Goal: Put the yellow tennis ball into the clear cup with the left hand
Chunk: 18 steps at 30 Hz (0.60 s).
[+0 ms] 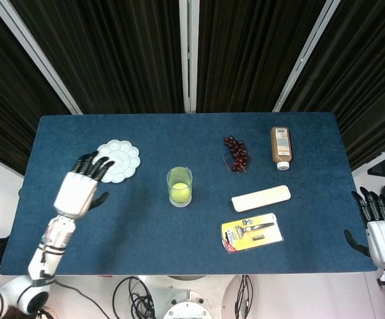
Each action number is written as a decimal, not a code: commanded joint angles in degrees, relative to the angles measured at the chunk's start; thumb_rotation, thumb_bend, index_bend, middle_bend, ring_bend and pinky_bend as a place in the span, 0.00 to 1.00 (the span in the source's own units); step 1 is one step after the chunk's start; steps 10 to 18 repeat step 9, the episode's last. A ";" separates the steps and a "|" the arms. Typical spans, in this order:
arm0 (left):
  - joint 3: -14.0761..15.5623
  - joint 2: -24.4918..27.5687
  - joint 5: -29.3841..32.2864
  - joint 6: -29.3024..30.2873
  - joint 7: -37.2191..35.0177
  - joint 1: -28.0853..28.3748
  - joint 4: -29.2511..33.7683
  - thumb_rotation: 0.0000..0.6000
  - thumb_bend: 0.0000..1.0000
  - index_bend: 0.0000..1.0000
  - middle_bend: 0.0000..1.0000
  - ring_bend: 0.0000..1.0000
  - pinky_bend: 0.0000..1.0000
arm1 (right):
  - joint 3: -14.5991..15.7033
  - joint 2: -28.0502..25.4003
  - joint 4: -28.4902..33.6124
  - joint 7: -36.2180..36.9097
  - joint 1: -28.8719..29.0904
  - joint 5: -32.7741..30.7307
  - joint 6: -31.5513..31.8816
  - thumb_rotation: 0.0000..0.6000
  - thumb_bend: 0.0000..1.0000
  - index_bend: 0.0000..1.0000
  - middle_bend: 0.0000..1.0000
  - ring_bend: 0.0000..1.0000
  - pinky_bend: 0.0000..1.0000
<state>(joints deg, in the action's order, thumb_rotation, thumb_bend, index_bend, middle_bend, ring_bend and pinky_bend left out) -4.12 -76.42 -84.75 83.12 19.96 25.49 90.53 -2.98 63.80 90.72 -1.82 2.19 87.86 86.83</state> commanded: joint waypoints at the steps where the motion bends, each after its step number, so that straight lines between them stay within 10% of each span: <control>1: 4.37 3.80 0.70 5.75 -2.08 -7.17 0.27 1.00 0.18 0.19 0.14 0.05 0.15 | 0.06 0.13 0.43 -0.59 0.17 -0.04 -0.31 1.00 0.23 0.00 0.00 0.00 0.00; 18: 5.57 4.58 0.74 7.56 -7.79 -11.97 -1.92 1.00 0.18 0.18 0.14 0.05 0.15 | 0.22 1.06 1.67 -3.69 0.86 -0.21 -1.50 1.00 0.23 0.00 0.00 0.00 0.00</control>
